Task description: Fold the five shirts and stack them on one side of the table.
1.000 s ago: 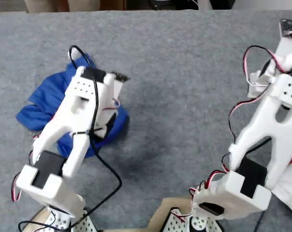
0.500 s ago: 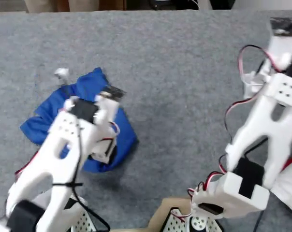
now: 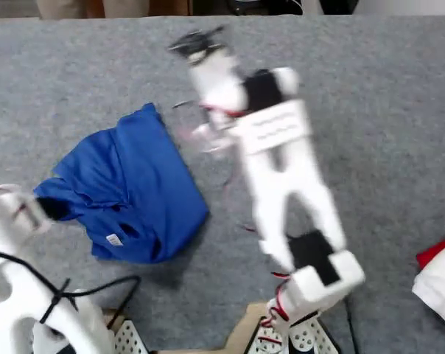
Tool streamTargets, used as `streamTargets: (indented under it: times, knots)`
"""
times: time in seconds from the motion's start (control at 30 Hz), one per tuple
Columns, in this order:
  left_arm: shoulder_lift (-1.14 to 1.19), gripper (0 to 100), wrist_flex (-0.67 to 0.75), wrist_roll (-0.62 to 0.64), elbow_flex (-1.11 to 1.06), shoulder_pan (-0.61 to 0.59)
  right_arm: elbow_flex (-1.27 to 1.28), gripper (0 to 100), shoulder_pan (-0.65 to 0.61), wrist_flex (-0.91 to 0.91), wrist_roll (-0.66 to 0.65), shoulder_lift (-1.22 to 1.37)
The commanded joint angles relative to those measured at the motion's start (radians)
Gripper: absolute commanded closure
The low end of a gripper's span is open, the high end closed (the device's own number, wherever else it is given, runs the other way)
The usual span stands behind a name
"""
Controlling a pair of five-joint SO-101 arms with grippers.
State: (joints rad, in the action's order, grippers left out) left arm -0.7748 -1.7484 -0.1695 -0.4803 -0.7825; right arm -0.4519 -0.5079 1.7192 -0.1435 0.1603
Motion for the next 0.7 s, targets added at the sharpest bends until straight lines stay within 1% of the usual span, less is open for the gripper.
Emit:
streamTargets:
  times: [0.0, 0.13, 0.33, 0.43, 0.57, 0.67]
  knots:
    - [-0.021, 64, 0.046, -0.081, 0.028, -0.229, -0.130, 66.9, -0.136, -0.095, 0.077, 0.105]
    - [-0.021, 64, 0.126, -0.106, 0.026, -0.365, -0.332, 66.9, -0.208, -0.175, 0.114, 0.294]
    - [-0.028, 64, 0.209, -0.114, -0.081, -0.459, -0.615, 66.9, -0.260, -0.298, 0.293, 0.661]
    - [-0.028, 64, 0.226, -0.133, -0.143, -0.497, -0.765, 67.0, -0.277, -0.342, 0.356, 0.840]
    - [-0.030, 64, 0.226, -0.147, -0.180, -0.514, -0.958, 67.0, -0.274, -0.298, 0.397, 1.021]
    - [-0.030, 64, 0.226, -0.147, -0.189, -0.509, -1.026, 67.0, -0.262, -0.226, 0.439, 1.099]
